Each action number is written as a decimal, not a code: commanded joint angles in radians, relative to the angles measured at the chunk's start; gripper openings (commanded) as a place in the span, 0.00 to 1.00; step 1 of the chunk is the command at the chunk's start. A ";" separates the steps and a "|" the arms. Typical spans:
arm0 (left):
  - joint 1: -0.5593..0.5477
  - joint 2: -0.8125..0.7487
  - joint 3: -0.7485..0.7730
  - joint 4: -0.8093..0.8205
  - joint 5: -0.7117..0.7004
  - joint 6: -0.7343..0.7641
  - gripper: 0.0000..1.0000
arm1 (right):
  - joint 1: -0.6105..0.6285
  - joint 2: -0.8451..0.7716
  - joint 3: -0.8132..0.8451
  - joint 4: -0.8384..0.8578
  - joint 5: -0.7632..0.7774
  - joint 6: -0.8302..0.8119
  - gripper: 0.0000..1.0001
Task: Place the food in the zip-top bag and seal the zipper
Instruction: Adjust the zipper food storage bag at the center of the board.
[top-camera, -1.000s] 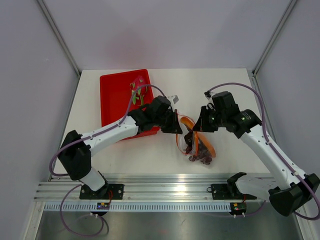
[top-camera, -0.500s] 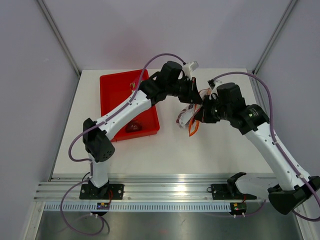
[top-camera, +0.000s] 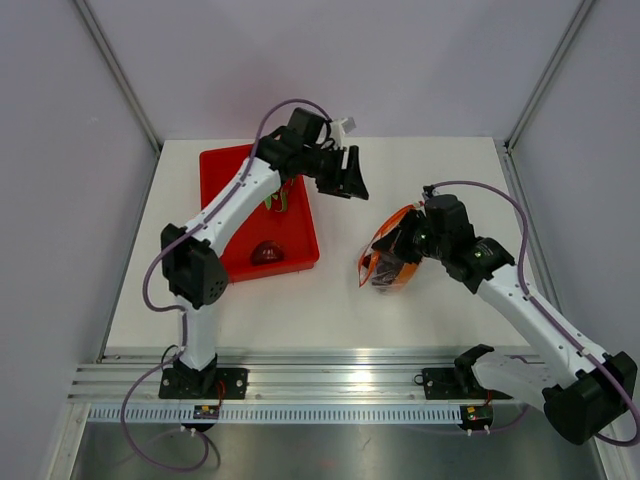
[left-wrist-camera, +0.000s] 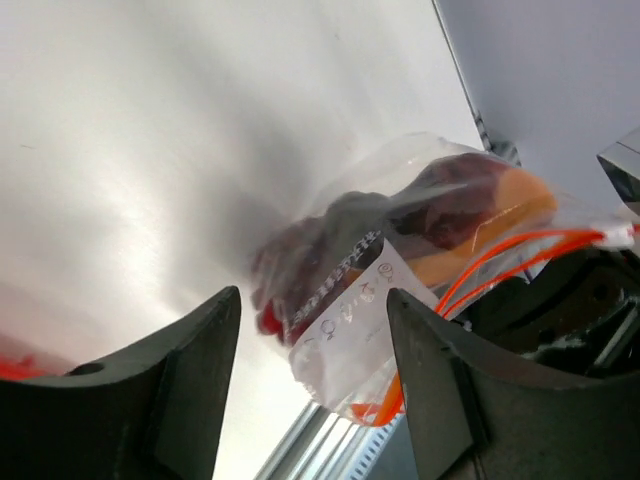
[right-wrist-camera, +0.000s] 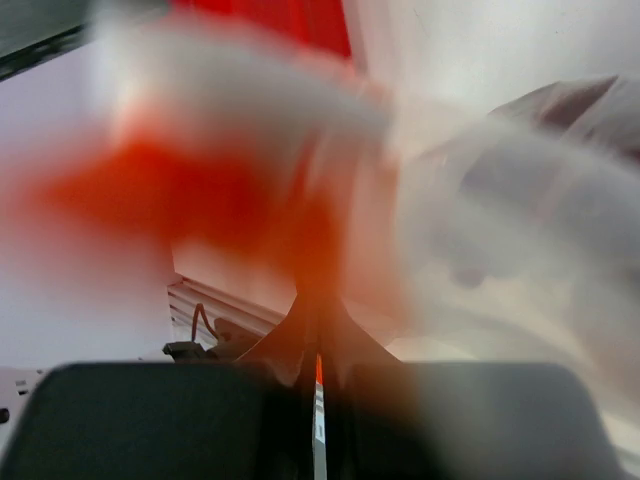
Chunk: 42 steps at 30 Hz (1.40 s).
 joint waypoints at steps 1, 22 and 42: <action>0.042 -0.218 -0.026 -0.042 -0.087 0.112 0.61 | 0.006 -0.036 0.011 0.094 0.039 0.081 0.00; -0.284 -0.674 -0.764 0.359 -0.426 -0.005 0.78 | 0.004 -0.082 0.035 0.061 0.081 0.129 0.00; -0.135 -0.684 -0.783 0.280 -0.477 -0.338 0.90 | 0.004 -0.044 0.041 0.038 -0.028 0.028 0.00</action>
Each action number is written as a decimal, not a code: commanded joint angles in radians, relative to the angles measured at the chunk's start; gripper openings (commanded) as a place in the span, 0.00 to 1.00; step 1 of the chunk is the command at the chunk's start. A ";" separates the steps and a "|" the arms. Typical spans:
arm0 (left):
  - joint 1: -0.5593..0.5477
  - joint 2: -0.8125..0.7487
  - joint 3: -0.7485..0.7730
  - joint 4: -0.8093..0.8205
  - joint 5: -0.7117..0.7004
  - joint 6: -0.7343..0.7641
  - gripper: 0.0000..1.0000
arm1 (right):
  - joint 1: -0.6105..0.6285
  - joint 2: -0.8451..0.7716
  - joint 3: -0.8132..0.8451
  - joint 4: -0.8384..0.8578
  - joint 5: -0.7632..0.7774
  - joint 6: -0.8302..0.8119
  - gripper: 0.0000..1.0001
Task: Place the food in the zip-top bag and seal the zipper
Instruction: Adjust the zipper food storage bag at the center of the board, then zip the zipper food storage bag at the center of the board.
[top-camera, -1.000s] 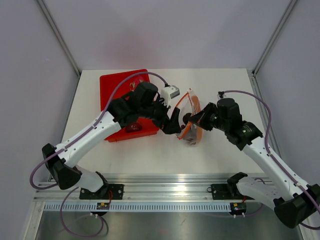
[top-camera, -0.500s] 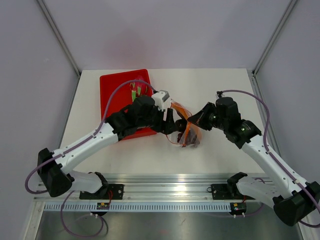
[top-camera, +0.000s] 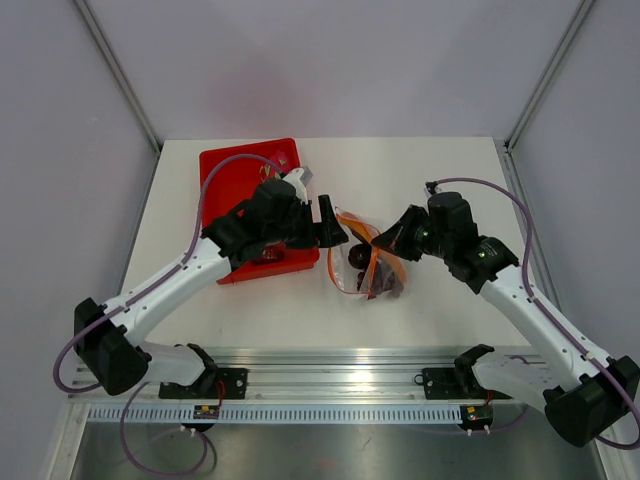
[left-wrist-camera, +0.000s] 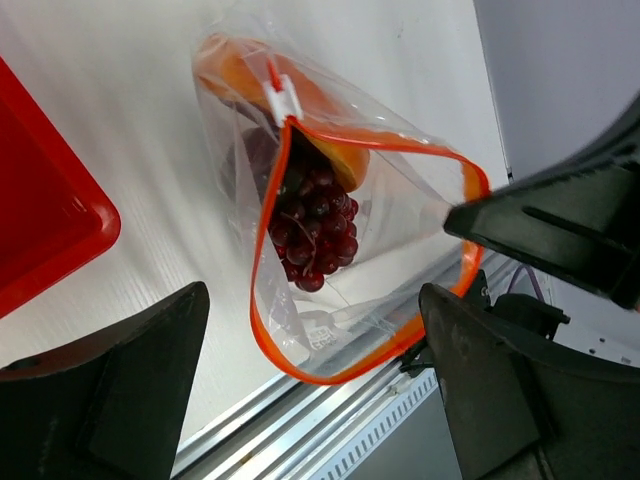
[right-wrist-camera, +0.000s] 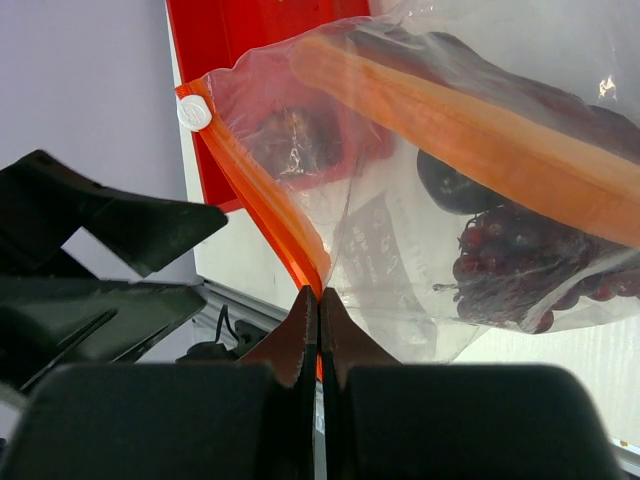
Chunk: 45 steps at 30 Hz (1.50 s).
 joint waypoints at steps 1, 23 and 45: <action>0.014 0.054 0.065 -0.023 -0.013 -0.067 0.89 | 0.004 -0.033 0.016 0.016 -0.023 -0.016 0.00; 0.032 0.141 0.146 0.046 -0.137 -0.251 0.90 | 0.004 -0.047 0.019 0.004 -0.012 -0.035 0.00; 0.060 0.289 0.261 0.187 0.209 -0.049 0.00 | 0.004 -0.018 0.101 -0.034 -0.014 -0.159 0.53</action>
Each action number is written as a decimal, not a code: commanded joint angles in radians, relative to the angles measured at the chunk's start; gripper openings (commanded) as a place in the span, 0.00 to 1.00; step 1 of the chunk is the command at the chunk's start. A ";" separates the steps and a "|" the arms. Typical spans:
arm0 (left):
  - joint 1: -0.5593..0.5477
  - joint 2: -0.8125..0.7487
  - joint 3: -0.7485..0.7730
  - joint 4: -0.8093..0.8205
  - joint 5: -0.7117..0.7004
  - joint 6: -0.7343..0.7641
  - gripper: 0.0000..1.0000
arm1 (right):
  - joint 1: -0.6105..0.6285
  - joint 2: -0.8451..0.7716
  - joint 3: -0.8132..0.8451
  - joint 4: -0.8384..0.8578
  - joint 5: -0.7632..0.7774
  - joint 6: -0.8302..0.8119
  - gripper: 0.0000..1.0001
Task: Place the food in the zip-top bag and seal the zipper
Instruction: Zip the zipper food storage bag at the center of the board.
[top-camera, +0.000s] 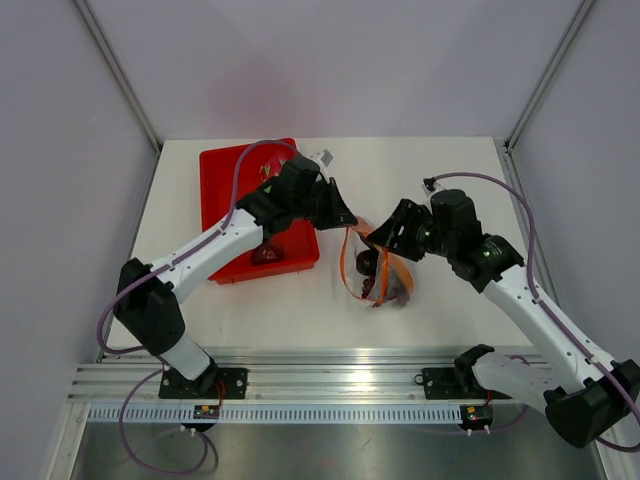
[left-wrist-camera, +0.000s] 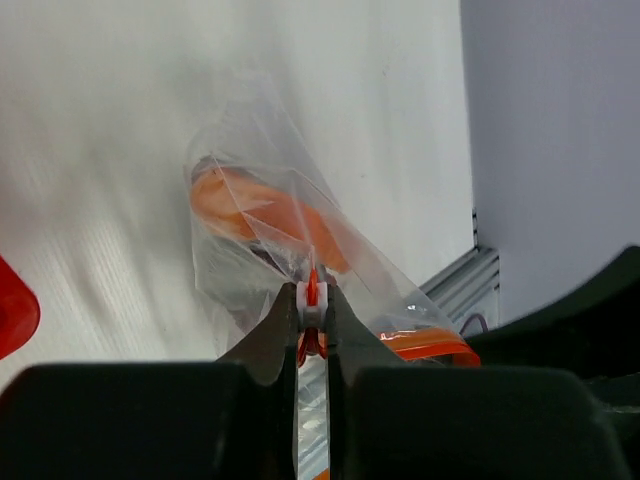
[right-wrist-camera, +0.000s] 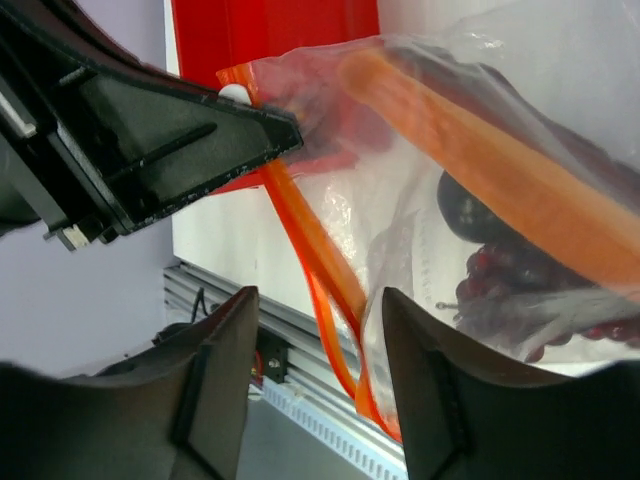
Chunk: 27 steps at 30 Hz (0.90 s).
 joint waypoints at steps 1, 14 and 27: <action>0.049 0.009 0.107 0.127 0.247 0.116 0.00 | 0.002 -0.004 0.139 -0.034 0.024 -0.164 0.62; 0.117 0.294 0.665 -0.224 0.808 0.559 0.00 | -0.001 -0.237 0.071 0.223 0.147 -0.660 0.70; 0.109 0.230 0.756 -0.516 0.923 0.916 0.00 | -0.015 -0.144 0.192 0.047 -0.052 -0.918 0.71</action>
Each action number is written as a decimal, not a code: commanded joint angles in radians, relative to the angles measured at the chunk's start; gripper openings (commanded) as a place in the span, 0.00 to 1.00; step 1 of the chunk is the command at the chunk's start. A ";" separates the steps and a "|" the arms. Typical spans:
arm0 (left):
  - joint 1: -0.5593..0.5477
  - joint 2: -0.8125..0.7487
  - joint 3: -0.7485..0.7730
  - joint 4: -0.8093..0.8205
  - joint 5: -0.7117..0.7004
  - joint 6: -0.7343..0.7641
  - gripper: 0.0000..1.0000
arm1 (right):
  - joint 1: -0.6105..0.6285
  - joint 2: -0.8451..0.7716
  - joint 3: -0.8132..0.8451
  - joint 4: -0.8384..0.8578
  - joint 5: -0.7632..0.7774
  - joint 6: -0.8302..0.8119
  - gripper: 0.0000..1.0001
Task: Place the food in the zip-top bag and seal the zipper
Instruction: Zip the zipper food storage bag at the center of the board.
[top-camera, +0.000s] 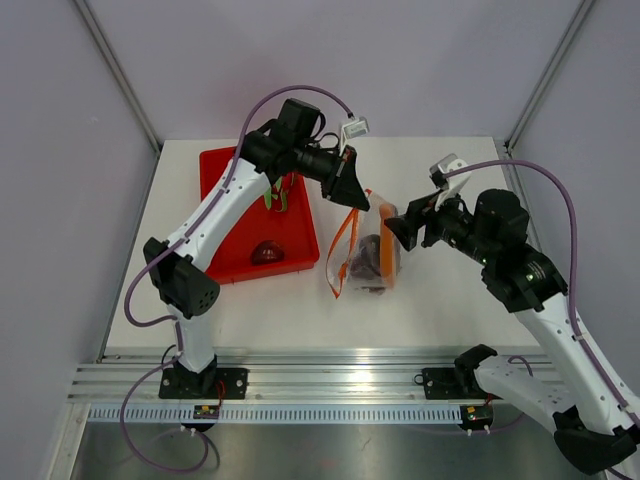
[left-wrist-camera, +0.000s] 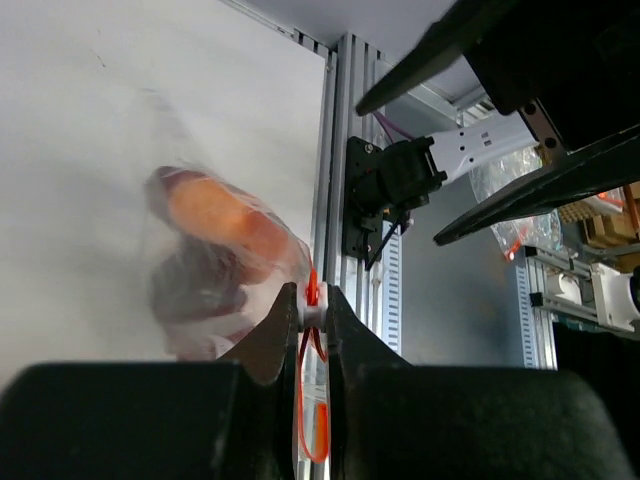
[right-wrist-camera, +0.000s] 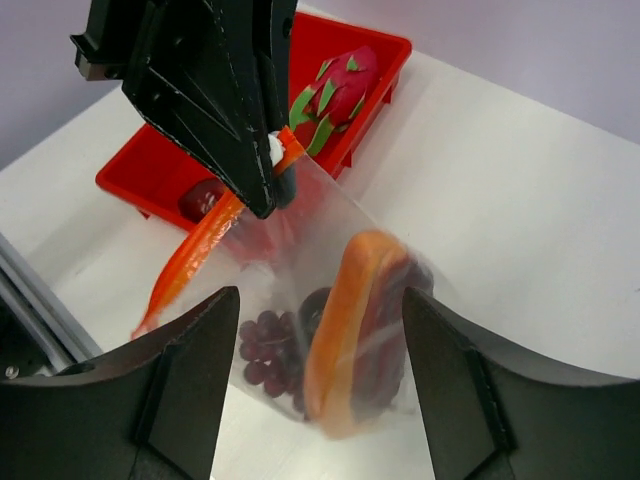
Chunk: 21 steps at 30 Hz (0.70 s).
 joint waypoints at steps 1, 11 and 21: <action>-0.010 -0.077 0.039 -0.077 0.073 0.137 0.00 | -0.008 0.053 0.088 -0.065 -0.108 -0.095 0.74; -0.088 -0.086 0.045 -0.200 -0.030 0.237 0.00 | -0.010 0.121 0.179 -0.187 -0.320 -0.181 0.78; -0.096 -0.085 0.045 -0.270 -0.016 0.303 0.00 | -0.011 0.183 0.181 -0.199 -0.288 -0.250 0.78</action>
